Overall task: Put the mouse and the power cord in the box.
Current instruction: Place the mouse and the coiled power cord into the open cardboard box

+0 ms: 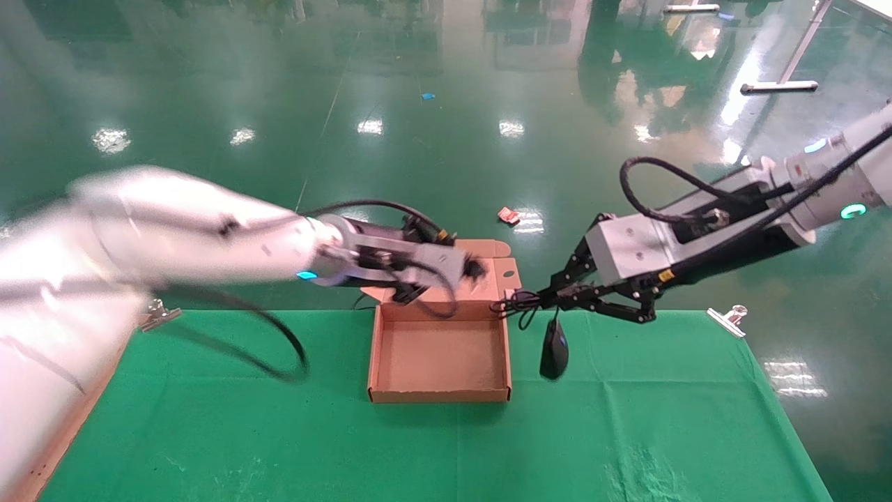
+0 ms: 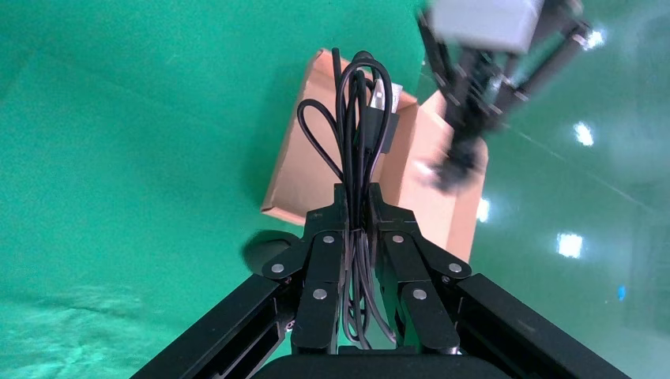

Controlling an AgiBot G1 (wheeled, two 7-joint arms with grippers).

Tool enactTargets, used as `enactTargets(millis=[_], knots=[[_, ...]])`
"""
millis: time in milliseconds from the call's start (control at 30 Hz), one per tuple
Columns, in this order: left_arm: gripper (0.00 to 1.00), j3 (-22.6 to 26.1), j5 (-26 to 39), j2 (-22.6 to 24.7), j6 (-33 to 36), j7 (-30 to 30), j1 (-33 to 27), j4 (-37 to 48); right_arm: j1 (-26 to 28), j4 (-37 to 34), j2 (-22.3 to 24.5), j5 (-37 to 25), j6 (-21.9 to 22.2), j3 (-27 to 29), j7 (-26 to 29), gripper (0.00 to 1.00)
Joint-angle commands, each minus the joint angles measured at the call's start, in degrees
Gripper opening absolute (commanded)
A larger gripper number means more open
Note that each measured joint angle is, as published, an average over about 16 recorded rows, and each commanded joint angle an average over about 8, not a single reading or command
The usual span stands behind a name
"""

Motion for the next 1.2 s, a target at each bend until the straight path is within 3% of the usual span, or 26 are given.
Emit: enactTargets(millis=[33,333,367,633,1200], knots=[[0.00,-0.13,1.44,0.54,-7.54,-1.53,4.20,-1.71,-0.29,-0.56,0.27,-0.07,0.07,0.22,-0.45,0.00],[0.00,5.82,-5.55,1.55,-18.23,0.08,11.56,0.38,-2.08,-1.71,2.30,-1.12,0.29,0.83,-2.21,0.00],[0.03,6.83,-6.30,1.59,-18.75,0.43,11.89,0.86,-2.23,-1.76,2.55,-1.24,0.32,0.88,-2.33,0.00],[1.00,12.70,-13.25,1.54,-20.13,2.78,12.24,2.53,-3.87,-1.49,3.79,-1.80,0.81,1.38,-2.54,0.00],[1.00,19.50,-24.09,1.52,-22.12,7.48,10.49,4.73,-5.94,0.45,1.90,-0.99,0.81,3.04,-0.64,0.00]])
